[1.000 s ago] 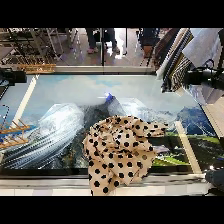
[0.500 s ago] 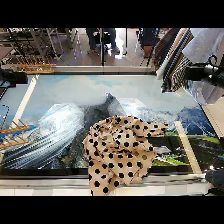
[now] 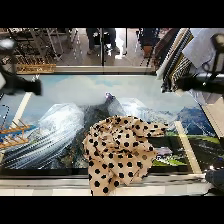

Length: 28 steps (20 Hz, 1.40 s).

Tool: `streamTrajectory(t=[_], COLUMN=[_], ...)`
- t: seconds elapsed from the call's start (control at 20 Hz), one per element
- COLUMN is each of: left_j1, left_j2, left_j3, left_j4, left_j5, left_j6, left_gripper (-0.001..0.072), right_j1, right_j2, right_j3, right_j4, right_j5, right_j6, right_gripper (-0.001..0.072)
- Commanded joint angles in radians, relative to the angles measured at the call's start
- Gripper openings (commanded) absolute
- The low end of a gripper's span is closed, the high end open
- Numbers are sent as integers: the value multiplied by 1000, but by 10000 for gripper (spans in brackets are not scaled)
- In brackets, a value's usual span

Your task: Fold the clothes and pants, and hang the long-sleeved shirts on hangers.

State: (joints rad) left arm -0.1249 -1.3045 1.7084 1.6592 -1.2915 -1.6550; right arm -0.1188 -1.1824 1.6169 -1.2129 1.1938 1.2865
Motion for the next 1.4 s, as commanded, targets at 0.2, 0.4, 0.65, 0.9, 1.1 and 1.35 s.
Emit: streamTrajectory(t=[0.2,0.4,0.65,0.9,1.1,1.35], left_j1=[-193,-269,-229,-180,-176,-158], left_j2=[-92,-248,-286,-212,-175,-133], left_j3=[-500,-485,-480,-463,-463,-415], left_j4=[-478,-479,-479,-487,-485,-501], left_j5=[118,123,204,192,164,157], left_j6=[119,67,67,91,101,116], left_gripper=[694,690,8,8,8,7], right_j1=[213,455,597,617,595,509], right_j2=[-47,-156,-310,-447,-437,-363], right_j3=[-479,-491,-422,-343,-205,93], right_j4=[308,95,83,72,-123,-175], right_j5=[91,-98,-202,-298,-248,22], right_j6=[-123,-109,-110,14,168,170], right_gripper=[513,514,514,291,19,18])
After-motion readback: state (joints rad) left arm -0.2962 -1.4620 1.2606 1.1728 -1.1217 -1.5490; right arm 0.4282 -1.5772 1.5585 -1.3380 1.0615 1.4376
